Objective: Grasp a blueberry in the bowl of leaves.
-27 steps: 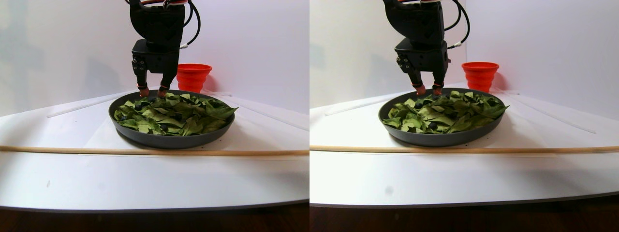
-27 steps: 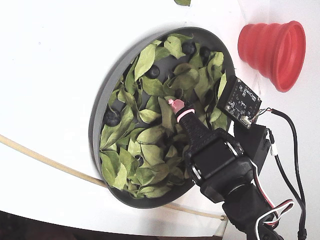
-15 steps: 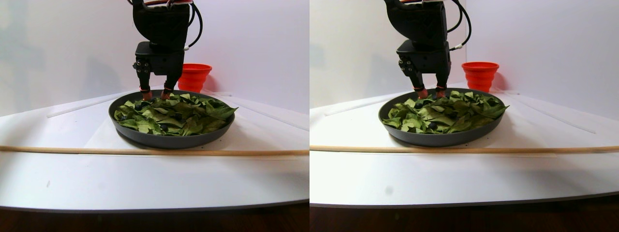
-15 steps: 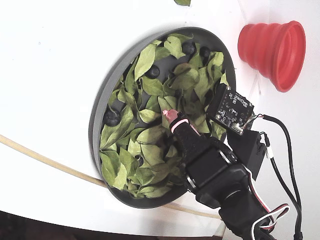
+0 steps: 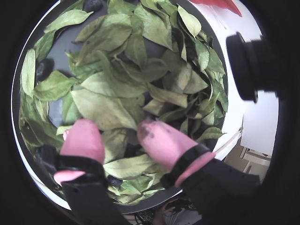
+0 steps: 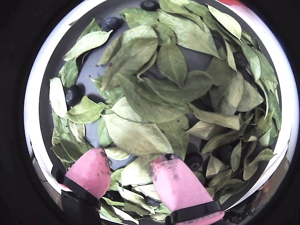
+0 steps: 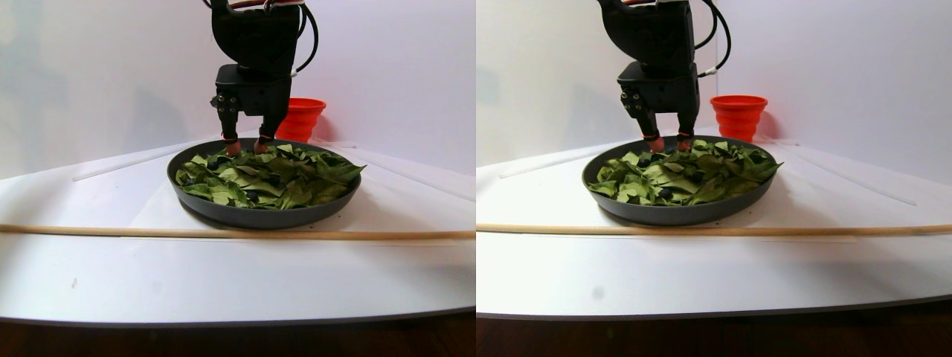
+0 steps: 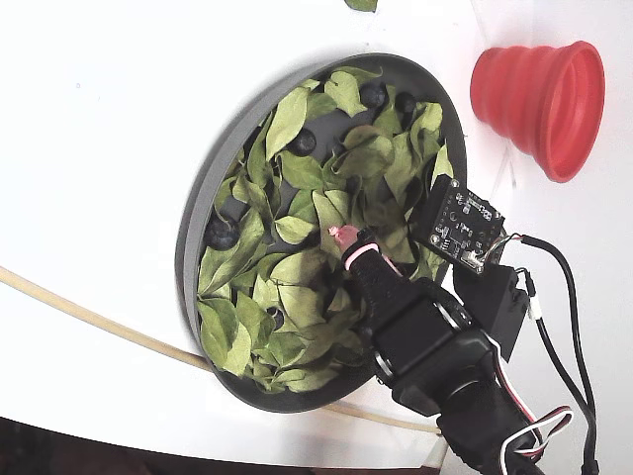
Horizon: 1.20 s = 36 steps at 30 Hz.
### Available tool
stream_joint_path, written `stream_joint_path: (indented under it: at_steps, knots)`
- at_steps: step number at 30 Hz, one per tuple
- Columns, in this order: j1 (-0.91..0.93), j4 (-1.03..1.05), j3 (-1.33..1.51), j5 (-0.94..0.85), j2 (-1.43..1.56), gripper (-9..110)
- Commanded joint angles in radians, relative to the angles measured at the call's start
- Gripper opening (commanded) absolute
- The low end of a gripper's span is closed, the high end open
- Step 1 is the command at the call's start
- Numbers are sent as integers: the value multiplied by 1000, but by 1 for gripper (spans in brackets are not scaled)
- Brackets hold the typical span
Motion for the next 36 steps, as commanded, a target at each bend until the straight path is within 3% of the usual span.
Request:
stream_joint_path:
  at_steps: [1, 36]
  knots:
    - [18, 6, 0, -8, 49, 16]
    - [120, -69, 23, 81, -72, 17]
